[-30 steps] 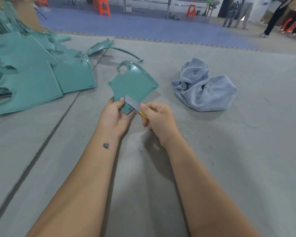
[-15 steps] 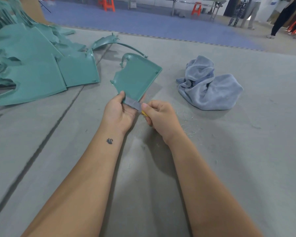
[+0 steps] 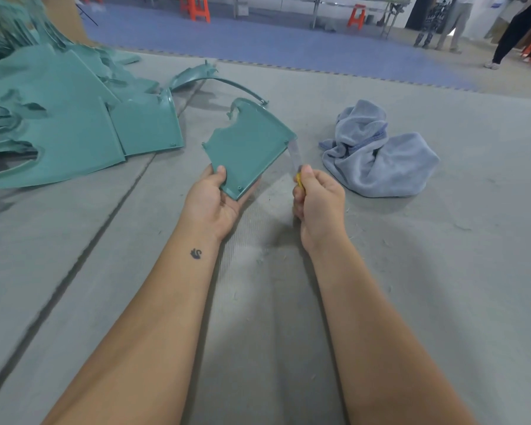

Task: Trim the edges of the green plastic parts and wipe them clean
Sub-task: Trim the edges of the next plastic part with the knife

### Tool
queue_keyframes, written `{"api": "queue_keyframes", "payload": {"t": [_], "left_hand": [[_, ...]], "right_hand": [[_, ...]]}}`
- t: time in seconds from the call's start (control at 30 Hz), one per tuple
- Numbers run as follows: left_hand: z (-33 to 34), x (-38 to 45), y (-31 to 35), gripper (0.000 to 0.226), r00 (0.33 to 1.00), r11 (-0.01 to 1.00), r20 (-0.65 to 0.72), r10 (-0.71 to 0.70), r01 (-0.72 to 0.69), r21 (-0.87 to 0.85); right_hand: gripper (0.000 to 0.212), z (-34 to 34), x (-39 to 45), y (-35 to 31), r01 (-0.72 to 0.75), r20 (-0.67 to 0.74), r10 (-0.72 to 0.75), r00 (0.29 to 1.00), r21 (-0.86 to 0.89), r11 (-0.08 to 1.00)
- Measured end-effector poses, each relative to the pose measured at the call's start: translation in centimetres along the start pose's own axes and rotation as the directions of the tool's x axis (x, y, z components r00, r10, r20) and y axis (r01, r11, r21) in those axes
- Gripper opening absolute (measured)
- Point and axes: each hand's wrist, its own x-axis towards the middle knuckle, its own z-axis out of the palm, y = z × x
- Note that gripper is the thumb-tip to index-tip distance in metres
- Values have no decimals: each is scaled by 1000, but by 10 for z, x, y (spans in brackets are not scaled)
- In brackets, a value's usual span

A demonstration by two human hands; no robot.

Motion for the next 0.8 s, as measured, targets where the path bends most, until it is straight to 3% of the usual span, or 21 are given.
{"api": "queue_keyframes", "payload": {"t": [0.1,0.2,0.27,0.6,0.8], "left_hand": [[1,2,0,31,999,998,23,38,-37,-42],[3,3,-1,30,998,998,8,60,-59,-39],[4,2,-1,30,999,998,-4,51,-51,-25],[6,-7,8,28,997,989,12,-80,81,-123],[3,-11,12,25,990,981,21,-136,138,-137]], "right_hand": [[30,-1,-4,2,67,177,-48,983,-99,993],[32,1,-10,6,210,438,-44,898,-339,917],[33,5,-11,8,277,482,-36,876,-440,854],[28,1,-6,8,255,412,-116,904,-300,919],[23,-5,4,1,59,93,-64,994,47,997]]}}
